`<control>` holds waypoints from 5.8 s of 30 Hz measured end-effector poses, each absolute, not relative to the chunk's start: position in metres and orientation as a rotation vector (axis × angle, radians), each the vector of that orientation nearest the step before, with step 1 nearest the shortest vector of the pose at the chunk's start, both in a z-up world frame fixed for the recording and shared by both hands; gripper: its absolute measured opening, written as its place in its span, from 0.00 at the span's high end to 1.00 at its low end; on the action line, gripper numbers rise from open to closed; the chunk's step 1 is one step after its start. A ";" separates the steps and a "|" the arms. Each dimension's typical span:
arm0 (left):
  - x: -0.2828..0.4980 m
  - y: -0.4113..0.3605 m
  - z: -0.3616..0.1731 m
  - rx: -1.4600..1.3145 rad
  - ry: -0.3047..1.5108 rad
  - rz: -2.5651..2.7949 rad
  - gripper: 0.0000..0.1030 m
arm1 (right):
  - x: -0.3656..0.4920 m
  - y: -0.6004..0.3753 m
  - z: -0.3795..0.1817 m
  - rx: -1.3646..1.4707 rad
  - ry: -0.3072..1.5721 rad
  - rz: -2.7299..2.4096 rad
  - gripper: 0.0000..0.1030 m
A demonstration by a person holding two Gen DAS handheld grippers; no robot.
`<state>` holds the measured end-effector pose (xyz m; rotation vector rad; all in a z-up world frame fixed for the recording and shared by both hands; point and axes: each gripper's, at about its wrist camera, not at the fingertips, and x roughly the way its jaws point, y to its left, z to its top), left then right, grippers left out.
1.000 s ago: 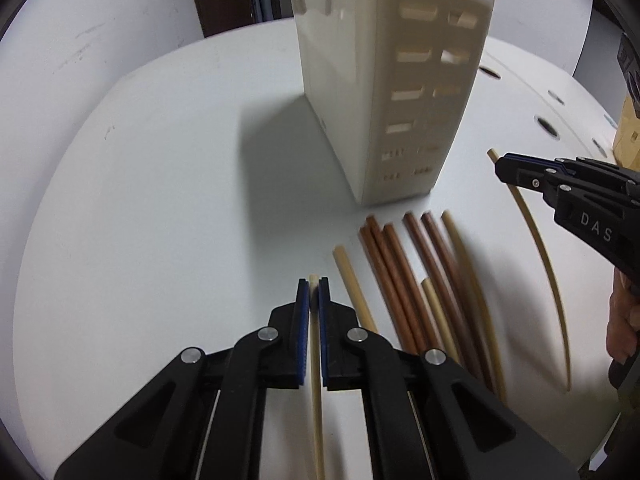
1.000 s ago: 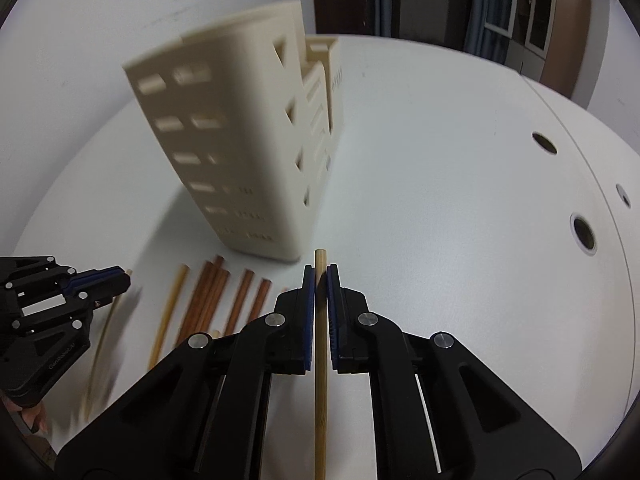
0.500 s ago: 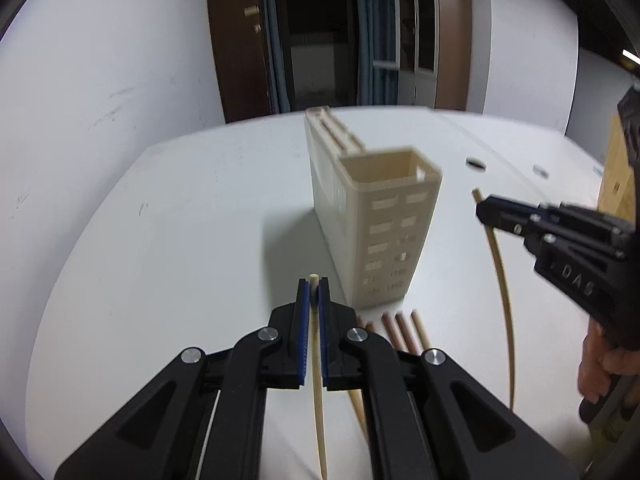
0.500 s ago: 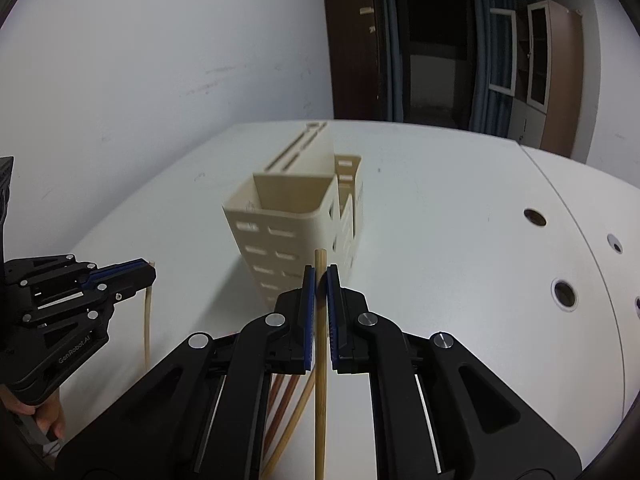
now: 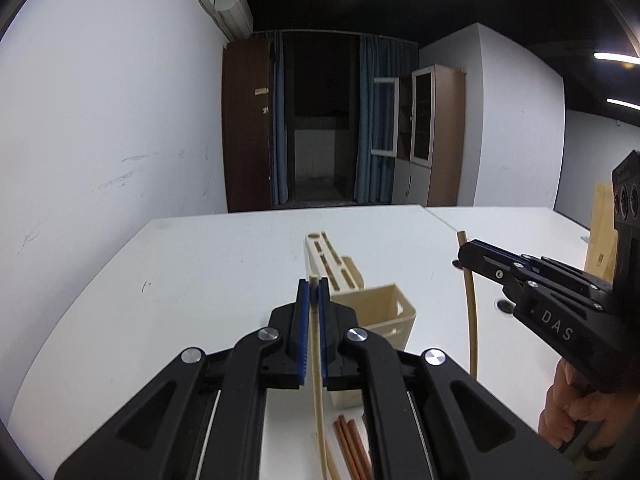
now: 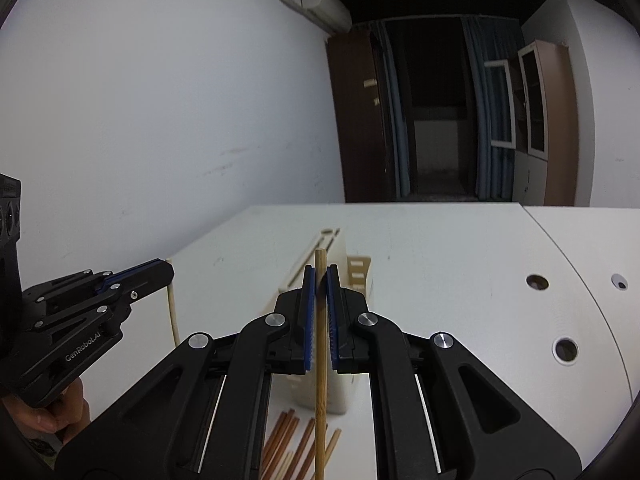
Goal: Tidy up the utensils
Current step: 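Lift both held chopsticks upright and carry them above the cream holder, then lower both chopsticks into the holder and open both tools, then withdraw both open tools from the holder back to the chopstick row, then close the right tool on a light chopstick while the left tool grasps another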
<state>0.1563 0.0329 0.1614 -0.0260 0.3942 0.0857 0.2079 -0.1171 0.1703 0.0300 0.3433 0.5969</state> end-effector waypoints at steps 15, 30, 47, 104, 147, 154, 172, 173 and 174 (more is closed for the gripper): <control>0.165 0.025 0.223 -0.031 0.128 0.054 0.96 | 0.218 -0.124 0.233 0.096 0.018 0.601 0.95; 0.186 0.011 0.233 -0.009 -0.026 0.038 0.96 | 0.256 -0.114 0.246 0.141 -0.129 0.645 0.95; 0.219 0.028 0.161 -0.036 0.125 -0.026 0.96 | 0.277 -0.108 0.180 0.121 0.018 0.680 0.95; 0.158 0.043 0.105 -0.098 0.345 -0.048 0.64 | 0.230 -0.132 0.126 0.057 0.335 0.597 0.59; 0.194 0.041 0.015 -0.060 0.956 0.032 0.56 | 0.257 -0.078 0.014 -0.138 1.010 0.470 0.45; 0.206 0.048 -0.002 -0.106 1.031 0.002 0.56 | 0.266 -0.071 -0.005 -0.144 1.059 0.458 0.46; 0.222 0.039 -0.025 -0.075 1.077 -0.017 0.64 | 0.269 -0.050 -0.022 -0.175 1.109 0.450 0.63; 0.223 0.039 -0.027 -0.072 1.080 -0.015 0.64 | 0.268 -0.050 -0.022 -0.180 1.106 0.448 0.65; 0.222 0.042 -0.028 -0.069 1.082 -0.014 0.65 | 0.267 -0.049 -0.021 -0.184 1.105 0.447 0.66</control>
